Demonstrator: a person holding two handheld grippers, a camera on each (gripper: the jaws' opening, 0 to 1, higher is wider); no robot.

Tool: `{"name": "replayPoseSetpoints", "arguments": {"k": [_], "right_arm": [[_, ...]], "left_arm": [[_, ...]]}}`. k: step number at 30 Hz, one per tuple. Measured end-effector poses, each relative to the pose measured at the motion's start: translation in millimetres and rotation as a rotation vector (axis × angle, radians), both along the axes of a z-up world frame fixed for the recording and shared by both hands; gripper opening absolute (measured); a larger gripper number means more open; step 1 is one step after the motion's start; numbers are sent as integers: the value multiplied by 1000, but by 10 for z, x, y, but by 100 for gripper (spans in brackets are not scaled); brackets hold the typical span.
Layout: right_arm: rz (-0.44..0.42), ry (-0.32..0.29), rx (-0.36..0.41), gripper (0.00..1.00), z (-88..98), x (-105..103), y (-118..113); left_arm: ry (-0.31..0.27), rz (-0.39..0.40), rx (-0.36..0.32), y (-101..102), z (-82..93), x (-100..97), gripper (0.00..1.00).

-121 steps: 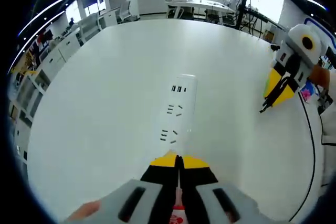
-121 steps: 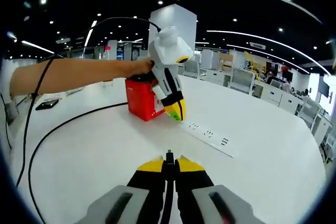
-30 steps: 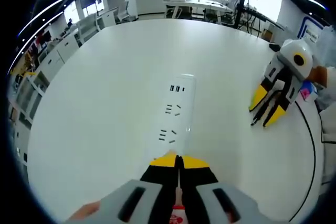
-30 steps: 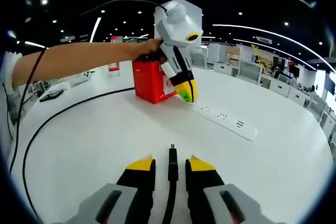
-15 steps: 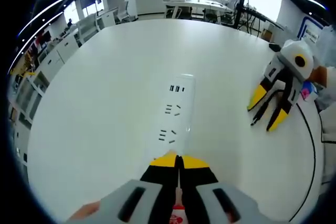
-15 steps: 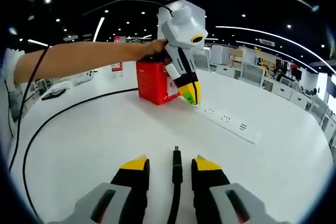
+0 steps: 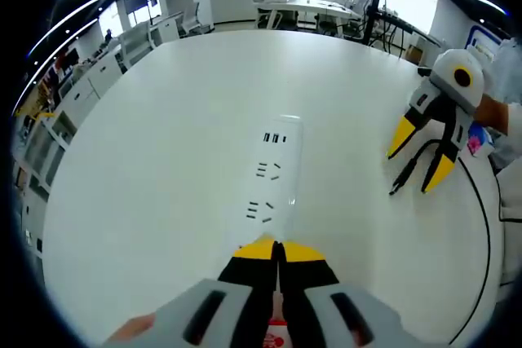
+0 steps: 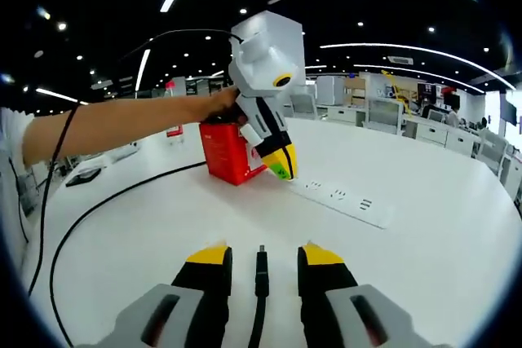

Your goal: Locate the USB plug end of the data cable currently connected to the USB port on the desk. Grip the plug, withdraw it from the port, and place it onto the desktop.

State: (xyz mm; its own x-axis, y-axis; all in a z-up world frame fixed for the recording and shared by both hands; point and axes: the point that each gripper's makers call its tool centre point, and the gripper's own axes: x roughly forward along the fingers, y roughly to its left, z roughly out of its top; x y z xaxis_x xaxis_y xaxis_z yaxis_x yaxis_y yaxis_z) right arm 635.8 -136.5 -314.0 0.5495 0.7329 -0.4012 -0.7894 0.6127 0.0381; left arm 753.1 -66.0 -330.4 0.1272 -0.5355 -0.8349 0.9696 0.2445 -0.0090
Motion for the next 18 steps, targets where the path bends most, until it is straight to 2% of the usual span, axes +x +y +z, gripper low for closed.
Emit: {"name": "replayPoseSetpoints", "arguments": {"k": [12, 16, 18], "right_arm": [[-15, -25, 16, 34, 198, 3, -3], [-18, -59, 1, 34, 331, 4, -5], [-12, -53, 31, 34, 445, -17, 8]], "left_arm": [[0, 1, 0, 12, -2, 2, 2], [0, 1, -1, 14, -2, 3, 2], [0, 1, 0, 16, -2, 5, 2]]}}
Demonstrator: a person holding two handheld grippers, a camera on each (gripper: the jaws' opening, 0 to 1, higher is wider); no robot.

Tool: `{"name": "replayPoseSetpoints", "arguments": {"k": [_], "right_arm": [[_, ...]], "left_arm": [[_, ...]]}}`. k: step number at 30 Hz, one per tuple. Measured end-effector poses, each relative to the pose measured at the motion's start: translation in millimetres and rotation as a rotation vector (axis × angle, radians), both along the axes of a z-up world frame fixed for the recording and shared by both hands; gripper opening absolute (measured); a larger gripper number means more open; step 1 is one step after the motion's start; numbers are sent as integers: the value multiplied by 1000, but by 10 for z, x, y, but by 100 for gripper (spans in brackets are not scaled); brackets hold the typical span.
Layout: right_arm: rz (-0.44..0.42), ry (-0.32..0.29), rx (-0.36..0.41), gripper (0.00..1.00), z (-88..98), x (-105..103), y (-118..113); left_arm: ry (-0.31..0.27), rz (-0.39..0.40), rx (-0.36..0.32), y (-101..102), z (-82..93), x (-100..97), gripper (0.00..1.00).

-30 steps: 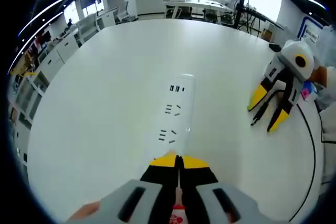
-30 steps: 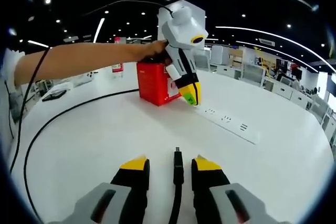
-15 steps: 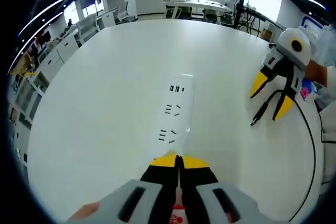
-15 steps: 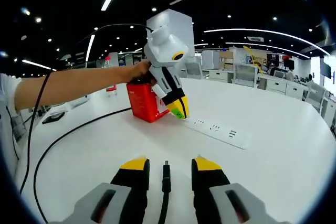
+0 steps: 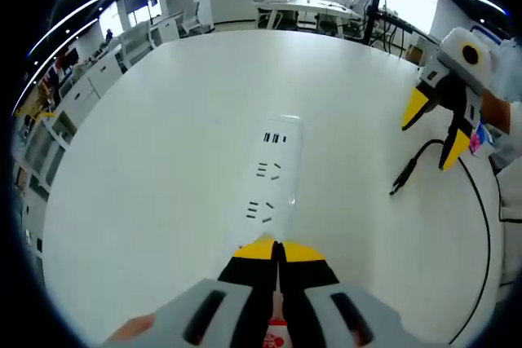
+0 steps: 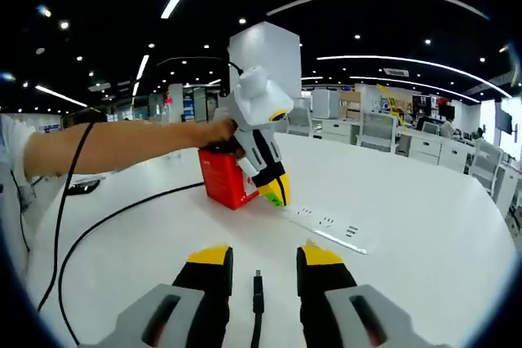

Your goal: Locate the USB plug end of the data cable currently connected to the USB port on the desk. Grip the plug, withdraw it from the port, and place it onto the desktop.

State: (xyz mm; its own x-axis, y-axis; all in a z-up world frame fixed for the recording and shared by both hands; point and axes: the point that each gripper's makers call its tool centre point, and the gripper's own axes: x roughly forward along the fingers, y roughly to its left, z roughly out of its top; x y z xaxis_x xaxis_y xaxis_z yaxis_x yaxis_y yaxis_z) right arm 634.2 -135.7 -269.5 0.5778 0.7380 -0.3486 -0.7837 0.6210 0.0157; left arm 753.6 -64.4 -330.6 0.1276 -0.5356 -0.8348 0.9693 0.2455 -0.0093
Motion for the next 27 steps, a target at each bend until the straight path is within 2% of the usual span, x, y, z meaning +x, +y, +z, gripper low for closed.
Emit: {"name": "replayPoseSetpoints", "arguments": {"k": [4, 6, 9, 11, 14, 23, 27], "right_arm": [[-12, -42, 2, 34, 203, -13, -49], [-20, -54, -17, 35, 230, -22, -85], [-37, -56, -12, 35, 291, -51, -154], [-50, -44, 29, 35, 351, -94, -186], [-53, -46, 27, 35, 383, -137, -222], [-139, -72, 1, 35, 453, -296, -493], [-181, -44, 94, 35, 530, -414, -621]], "left_arm": [[0, 0, 0, 5, -1, 2, 2], [1, 0, -2, 5, 1, 4, 2], [1, 0, 0, 8, 0, 6, 2], [1, 0, 0, 8, 2, 8, 2], [0, 0, -1, 7, 3, 7, 2], [1, 0, -3, 7, 8, 2, 2], [2, 0, -4, 10, 9, -2, 2]]}}
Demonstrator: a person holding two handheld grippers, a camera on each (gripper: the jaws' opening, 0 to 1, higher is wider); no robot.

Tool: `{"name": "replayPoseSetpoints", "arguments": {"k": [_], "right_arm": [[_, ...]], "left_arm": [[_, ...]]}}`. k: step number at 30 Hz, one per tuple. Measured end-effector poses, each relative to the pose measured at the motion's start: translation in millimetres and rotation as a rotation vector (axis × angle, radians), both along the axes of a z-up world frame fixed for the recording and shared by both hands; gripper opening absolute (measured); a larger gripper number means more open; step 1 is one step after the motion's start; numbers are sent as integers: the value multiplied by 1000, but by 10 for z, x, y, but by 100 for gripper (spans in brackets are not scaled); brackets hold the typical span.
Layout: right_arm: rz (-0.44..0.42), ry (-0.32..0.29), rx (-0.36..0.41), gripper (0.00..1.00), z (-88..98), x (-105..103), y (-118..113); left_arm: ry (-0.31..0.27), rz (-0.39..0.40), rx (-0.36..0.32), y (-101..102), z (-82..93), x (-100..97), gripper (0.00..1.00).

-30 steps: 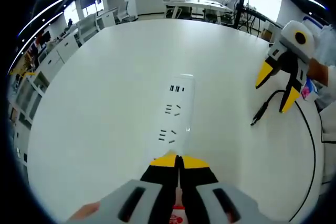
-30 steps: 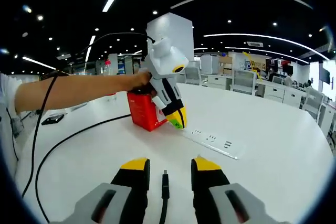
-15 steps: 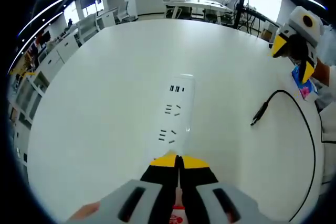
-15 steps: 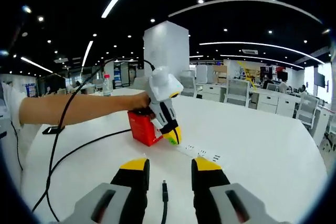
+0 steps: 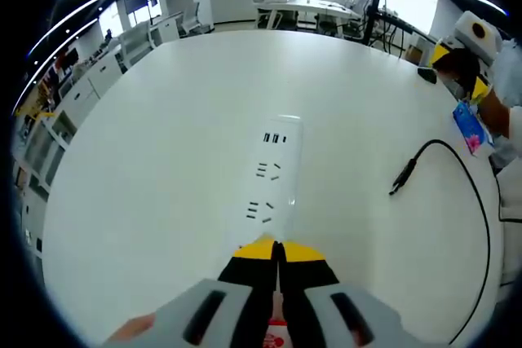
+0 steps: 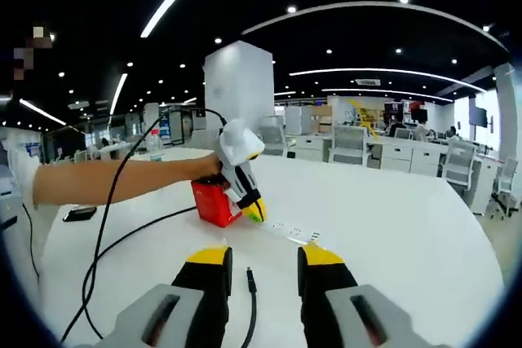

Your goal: Locate the USB plug end of the data cable currently connected to the USB port on the desk. Grip the plug, withdraw it from the port, and place it onto the desktop.

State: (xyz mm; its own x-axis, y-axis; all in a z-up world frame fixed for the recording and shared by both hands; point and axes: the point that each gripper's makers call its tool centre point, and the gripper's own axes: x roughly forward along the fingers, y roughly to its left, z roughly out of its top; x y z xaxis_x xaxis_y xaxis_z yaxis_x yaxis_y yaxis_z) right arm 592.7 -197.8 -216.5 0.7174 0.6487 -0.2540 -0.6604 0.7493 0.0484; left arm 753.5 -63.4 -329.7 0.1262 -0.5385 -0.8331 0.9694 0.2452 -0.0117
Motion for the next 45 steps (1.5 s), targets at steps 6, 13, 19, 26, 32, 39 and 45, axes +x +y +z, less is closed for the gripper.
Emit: {"name": "replayPoseSetpoints", "arguments": {"k": [6, 13, 19, 26, 32, 39, 45], "right_arm": [[-63, -12, 27, 35, 8, -112, -201], [-103, -15, 35, 36, -17, -290, -342], [-142, -34, 30, 35, 12, -422, -419], [-184, -45, 41, 35, -31, -570, -518], [-213, -33, 61, 35, -110, -676, -584], [-249, -18, 87, 34, -219, -736, -683], [-275, -16, 95, 34, -308, -756, -735]], "left_arm": [[-2, 1, 2, 3, -2, -3, 2], [-1, 1, 3, 5, 0, -5, 2], [-2, 1, 3, 5, 4, -10, 2], [-3, 1, 4, 4, 4, -11, 2], [-2, 1, 3, 6, 9, -12, 2], [-2, 1, 3, 5, 10, -7, 2], [-2, 1, 3, 2, 11, -5, 2]]}}
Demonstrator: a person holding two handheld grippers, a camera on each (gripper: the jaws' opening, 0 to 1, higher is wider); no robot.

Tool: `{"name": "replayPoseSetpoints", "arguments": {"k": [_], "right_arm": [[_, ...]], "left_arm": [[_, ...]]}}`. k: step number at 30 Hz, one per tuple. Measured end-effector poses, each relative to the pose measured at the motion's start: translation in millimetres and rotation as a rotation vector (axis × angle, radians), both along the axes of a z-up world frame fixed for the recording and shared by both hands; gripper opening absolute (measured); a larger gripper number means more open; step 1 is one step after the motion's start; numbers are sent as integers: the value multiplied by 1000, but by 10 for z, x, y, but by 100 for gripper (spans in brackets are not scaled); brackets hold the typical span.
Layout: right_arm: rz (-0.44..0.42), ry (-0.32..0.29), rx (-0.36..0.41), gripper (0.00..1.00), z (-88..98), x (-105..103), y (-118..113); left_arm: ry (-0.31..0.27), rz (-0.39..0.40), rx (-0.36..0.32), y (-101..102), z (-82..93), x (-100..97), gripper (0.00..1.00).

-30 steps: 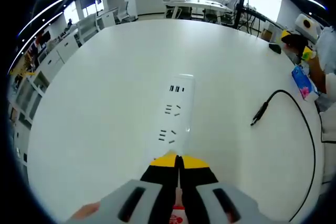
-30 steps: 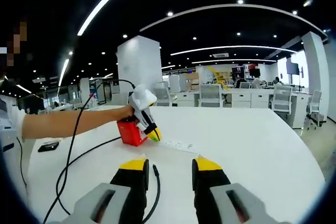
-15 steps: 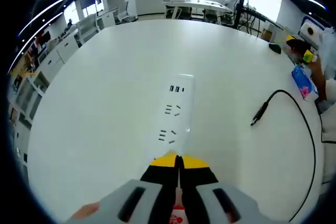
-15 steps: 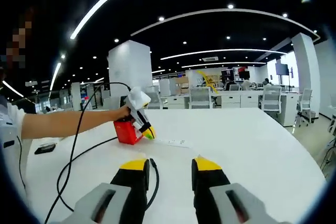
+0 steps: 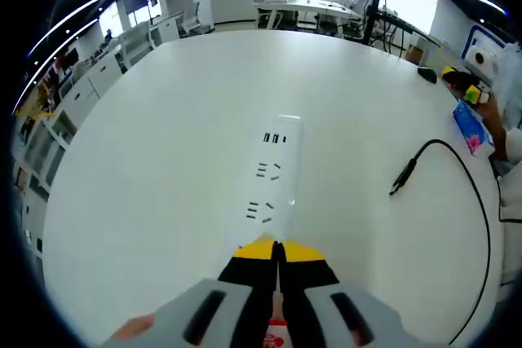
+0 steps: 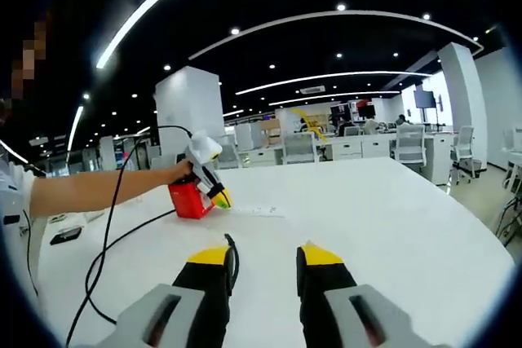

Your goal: Locate the USB plug end of the data cable currently connected to the USB port on the desk. Grip the plug, withdraw it from the port, and place it onto the desktop.

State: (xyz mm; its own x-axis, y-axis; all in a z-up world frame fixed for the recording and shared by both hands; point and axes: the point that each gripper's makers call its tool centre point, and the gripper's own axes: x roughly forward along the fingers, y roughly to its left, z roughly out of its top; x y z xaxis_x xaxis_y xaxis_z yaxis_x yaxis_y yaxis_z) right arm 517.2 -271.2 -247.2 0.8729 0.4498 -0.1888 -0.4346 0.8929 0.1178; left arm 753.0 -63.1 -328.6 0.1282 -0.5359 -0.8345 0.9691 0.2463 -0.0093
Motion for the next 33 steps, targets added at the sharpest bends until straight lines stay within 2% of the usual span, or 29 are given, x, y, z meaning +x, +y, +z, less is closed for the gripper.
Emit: {"name": "replayPoseSetpoints", "arguments": {"k": [4, 8, 10, 13, 24, 29, 31, 33], "right_arm": [[-14, -8, 14, 33, -27, -18, -6], [-25, -6, -15, 33, -30, -65, 0], [-58, -12, -46, 34, -16, -96, -55], [-137, 13, -97, 34, -66, -150, -204], [-271, 27, -206, 33, -114, -413, -432], [-324, 14, -181, 33, -145, -440, -530], [-331, 15, -159, 33, -207, -445, -539], [-346, 25, -177, 33, -279, -458, -555]], "left_arm": [[1, 0, -1, 2, 4, 2, 2], [1, 0, -1, 4, 4, 1, 2], [0, 1, -1, 4, 5, 2, 2], [0, 1, 0, 6, 5, 3, 2], [-1, 0, 0, 8, 5, 4, 2], [-1, 0, 1, 7, 6, 7, 2], [-2, 0, 1, 4, 5, 8, 2], [-2, 0, 1, 4, 6, 10, 2]]}}
